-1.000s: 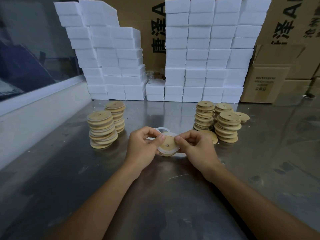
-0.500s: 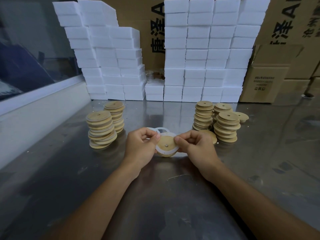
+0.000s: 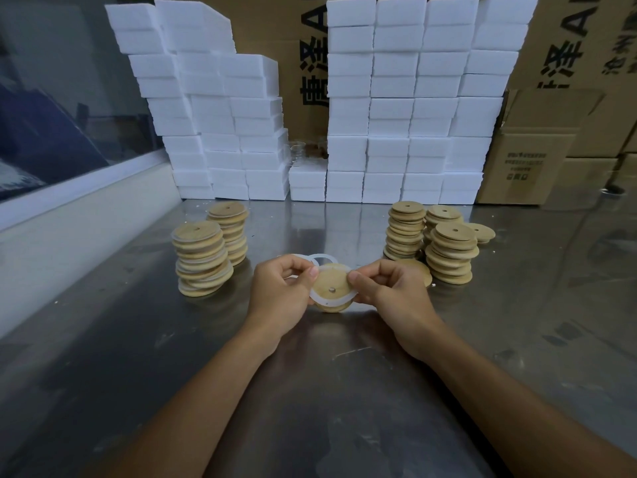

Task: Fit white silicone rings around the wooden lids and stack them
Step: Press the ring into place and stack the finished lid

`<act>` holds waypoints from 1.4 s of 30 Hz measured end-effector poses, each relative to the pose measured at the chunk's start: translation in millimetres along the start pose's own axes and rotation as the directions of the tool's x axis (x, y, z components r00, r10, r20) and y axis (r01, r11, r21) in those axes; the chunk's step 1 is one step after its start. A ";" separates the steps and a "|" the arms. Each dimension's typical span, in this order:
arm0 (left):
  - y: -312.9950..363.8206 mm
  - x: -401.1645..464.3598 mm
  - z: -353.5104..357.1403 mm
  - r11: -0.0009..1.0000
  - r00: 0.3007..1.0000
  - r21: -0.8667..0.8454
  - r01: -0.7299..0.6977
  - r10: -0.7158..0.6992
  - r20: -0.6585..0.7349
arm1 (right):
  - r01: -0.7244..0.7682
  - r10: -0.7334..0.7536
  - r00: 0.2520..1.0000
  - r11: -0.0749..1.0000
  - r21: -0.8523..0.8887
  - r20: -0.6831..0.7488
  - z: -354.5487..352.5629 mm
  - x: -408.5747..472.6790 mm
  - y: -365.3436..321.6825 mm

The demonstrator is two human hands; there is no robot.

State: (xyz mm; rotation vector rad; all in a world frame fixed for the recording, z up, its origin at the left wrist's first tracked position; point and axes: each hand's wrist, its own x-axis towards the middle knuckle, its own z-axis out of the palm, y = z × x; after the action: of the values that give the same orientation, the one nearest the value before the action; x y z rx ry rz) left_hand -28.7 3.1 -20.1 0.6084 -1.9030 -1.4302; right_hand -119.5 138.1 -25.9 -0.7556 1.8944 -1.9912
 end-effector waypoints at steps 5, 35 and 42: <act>-3.0 3.8 -1.4 1.000 1.000 0.004 0.018 -0.018 0.011 | -0.046 0.045 0.999 0.999 0.022 0.024 -1.8 1.1 -0.8; -12.5 6.9 -4.3 0.908 0.945 0.267 -0.322 0.326 0.033 | 0.255 -0.283 0.959 0.868 -0.427 -0.002 -0.1 1.2 7.7; -11.8 8.1 -4.6 0.910 0.952 0.289 -0.299 0.304 0.028 | 0.083 -0.097 0.994 0.970 -0.229 -0.050 -5.9 6.6 8.7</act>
State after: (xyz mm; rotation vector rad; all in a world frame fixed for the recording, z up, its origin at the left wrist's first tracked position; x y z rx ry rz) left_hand -31.0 -9.1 -28.7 0.4315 -2.1051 -0.9561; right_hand -129.5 138.6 -33.3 -0.8632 2.1863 -1.8898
